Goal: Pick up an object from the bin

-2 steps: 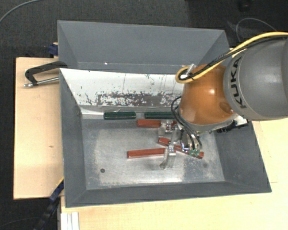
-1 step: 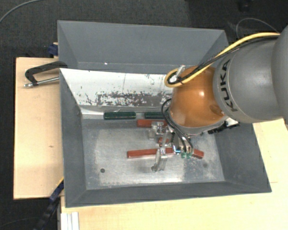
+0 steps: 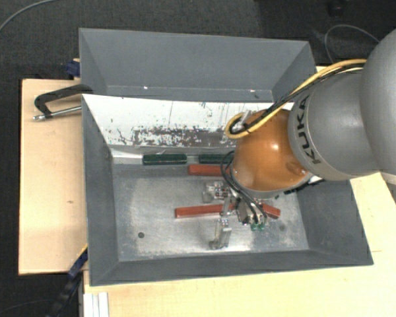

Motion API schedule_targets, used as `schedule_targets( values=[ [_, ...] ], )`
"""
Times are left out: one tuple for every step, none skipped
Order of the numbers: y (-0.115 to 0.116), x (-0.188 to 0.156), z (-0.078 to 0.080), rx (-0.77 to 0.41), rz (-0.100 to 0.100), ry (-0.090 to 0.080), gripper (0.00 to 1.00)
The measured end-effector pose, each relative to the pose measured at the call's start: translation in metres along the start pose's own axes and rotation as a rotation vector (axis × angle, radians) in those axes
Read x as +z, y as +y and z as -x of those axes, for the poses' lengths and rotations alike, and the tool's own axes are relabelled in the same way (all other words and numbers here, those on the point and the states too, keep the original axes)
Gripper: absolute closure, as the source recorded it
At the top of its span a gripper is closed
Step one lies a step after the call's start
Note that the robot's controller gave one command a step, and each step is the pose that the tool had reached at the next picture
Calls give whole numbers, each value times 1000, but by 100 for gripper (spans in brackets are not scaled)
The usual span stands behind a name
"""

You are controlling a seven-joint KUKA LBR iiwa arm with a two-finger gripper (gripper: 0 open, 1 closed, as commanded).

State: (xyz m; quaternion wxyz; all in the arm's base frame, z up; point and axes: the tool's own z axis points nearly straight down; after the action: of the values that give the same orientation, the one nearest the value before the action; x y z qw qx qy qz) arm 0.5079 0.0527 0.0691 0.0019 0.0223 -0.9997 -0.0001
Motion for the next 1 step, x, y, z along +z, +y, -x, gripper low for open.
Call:
schedule_targets(
  values=[
    [1,-1,0,1,1,-3,0]
  ],
)
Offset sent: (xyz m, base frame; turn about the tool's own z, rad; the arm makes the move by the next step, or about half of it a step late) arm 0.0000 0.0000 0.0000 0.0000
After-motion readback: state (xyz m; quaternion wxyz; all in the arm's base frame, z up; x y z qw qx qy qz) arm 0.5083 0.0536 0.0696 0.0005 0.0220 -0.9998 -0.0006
